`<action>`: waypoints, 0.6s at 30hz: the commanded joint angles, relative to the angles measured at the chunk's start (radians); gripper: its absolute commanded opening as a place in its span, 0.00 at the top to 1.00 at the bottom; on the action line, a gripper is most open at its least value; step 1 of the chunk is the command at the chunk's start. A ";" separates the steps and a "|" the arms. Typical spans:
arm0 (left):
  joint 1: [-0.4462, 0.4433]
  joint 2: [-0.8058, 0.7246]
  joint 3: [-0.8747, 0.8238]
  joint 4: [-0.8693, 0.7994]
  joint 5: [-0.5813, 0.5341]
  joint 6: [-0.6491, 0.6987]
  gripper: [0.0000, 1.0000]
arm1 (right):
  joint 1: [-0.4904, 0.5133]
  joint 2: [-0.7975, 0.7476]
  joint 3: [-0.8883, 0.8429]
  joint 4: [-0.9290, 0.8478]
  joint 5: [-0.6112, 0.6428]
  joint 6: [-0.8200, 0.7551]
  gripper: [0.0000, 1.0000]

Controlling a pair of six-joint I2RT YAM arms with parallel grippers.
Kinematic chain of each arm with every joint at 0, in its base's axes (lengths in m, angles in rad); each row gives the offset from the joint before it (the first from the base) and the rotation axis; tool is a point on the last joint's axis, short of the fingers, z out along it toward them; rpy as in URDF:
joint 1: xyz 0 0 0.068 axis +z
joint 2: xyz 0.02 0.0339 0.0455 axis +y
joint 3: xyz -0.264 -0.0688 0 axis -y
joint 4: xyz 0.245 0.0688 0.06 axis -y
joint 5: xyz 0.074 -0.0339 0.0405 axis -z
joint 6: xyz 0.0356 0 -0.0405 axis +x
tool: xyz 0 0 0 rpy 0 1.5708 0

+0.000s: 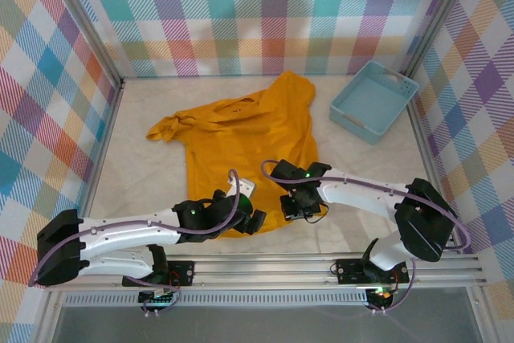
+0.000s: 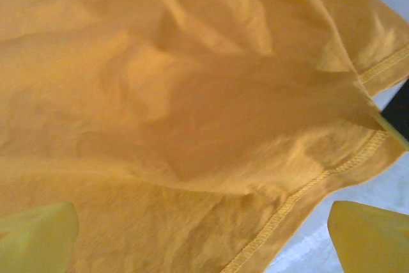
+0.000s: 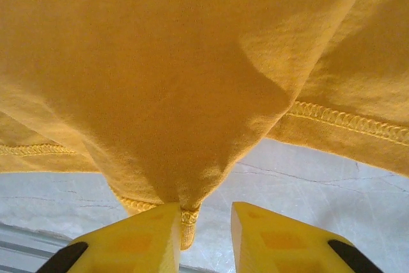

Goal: Fold the inside-out t-shirt

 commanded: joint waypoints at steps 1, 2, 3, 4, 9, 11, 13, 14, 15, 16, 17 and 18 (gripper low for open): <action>0.019 -0.045 -0.031 -0.032 -0.047 -0.039 0.00 | 0.004 -0.008 -0.017 0.017 -0.033 0.012 0.70; 0.021 -0.052 -0.034 -0.035 -0.048 -0.043 0.00 | 0.006 -0.016 -0.024 0.017 -0.038 0.016 0.69; 0.024 -0.055 -0.037 -0.036 -0.050 -0.045 0.00 | 0.008 -0.022 -0.028 0.016 -0.042 0.022 0.68; 0.026 -0.059 -0.039 -0.037 -0.050 -0.045 0.00 | 0.011 -0.029 -0.031 0.014 -0.045 0.025 0.66; 0.031 -0.049 -0.039 -0.041 -0.053 -0.043 0.00 | 0.046 -0.054 -0.042 0.015 -0.051 0.039 0.59; 0.031 -0.048 -0.041 -0.040 -0.053 -0.045 0.00 | 0.054 -0.055 -0.048 0.022 -0.054 0.047 0.58; 0.032 -0.049 -0.042 -0.039 -0.055 -0.046 0.00 | 0.056 -0.054 -0.056 0.033 -0.056 0.053 0.58; 0.032 -0.049 -0.044 -0.038 -0.054 -0.046 0.00 | 0.058 -0.053 -0.061 0.044 -0.060 0.053 0.58; 0.032 -0.048 -0.045 -0.037 -0.052 -0.047 0.00 | 0.058 -0.047 -0.062 0.055 -0.065 0.052 0.58; 0.032 -0.049 -0.045 -0.037 -0.053 -0.047 0.00 | 0.059 -0.042 -0.062 0.062 -0.068 0.051 0.58; 0.032 -0.050 -0.045 -0.039 -0.053 -0.047 0.00 | 0.062 -0.036 -0.059 0.064 -0.067 0.051 0.57; 0.032 -0.048 -0.045 -0.039 -0.053 -0.046 0.00 | 0.065 -0.029 -0.055 0.061 -0.057 0.052 0.56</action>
